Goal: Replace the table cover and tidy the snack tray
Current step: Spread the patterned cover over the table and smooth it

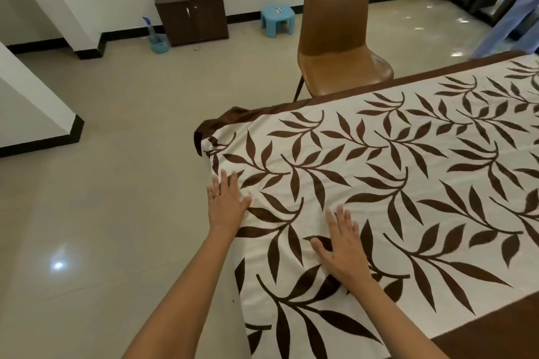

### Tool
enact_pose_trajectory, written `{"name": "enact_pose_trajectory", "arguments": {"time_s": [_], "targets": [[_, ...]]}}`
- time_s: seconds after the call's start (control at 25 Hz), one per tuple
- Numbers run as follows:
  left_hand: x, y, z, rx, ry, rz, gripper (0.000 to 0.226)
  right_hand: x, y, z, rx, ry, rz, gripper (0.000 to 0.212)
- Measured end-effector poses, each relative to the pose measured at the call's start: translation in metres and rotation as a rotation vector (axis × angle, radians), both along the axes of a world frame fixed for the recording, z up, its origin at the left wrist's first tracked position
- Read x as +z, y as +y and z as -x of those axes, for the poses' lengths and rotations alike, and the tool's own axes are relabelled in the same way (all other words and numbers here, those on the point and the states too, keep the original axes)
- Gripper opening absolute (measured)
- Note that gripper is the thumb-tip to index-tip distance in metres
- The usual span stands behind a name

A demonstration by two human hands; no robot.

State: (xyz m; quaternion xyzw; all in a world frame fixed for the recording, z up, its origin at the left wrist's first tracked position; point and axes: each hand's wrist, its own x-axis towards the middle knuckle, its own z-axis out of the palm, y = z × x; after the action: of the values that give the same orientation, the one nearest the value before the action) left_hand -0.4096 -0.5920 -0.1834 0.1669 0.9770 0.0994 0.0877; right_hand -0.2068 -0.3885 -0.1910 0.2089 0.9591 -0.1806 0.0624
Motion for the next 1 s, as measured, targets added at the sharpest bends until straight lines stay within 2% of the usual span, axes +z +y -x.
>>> {"name": "enact_pose_trajectory", "arguments": {"time_s": [0.08, 0.16, 0.28, 0.44, 0.6, 0.68, 0.84, 1.0], "targets": [[-0.005, 0.001, -0.037, -0.194, 0.012, -0.071, 0.079, 0.001, 0.012, -0.030, -0.035, 0.057, -0.032, 0.082], [-0.014, -0.004, -0.078, -0.259, -0.034, -0.059, 0.082, -0.002, 0.020, -0.072, -0.028, 0.028, -0.079, 0.083], [-0.023, -0.007, -0.123, -0.243, -0.014, 0.016, 0.085, -0.006, 0.030, -0.115, -0.018, 0.015, -0.085, 0.081], [-0.015, -0.005, -0.127, -0.228, -0.071, 0.049, 0.085, -0.004, 0.033, -0.117, -0.009, -0.003, -0.049, 0.081], [0.004, -0.002, -0.124, -0.208, -0.142, -0.037, 0.084, -0.001, 0.048, -0.120, 0.100, -0.043, 0.037, 0.085], [0.008, -0.006, -0.144, -0.248, -0.153, -0.037, 0.085, 0.008, 0.056, -0.138, 0.088, -0.005, 0.082, 0.085], [-0.004, -0.019, -0.202, -0.260, -0.176, 0.072, 0.083, 0.003, 0.048, -0.215, 0.001, -0.090, -0.044, 0.087], [-0.003, -0.019, -0.236, -0.251, -0.155, 0.049, 0.081, 0.002, 0.046, -0.261, 0.018, -0.135, -0.084, 0.086]]}}
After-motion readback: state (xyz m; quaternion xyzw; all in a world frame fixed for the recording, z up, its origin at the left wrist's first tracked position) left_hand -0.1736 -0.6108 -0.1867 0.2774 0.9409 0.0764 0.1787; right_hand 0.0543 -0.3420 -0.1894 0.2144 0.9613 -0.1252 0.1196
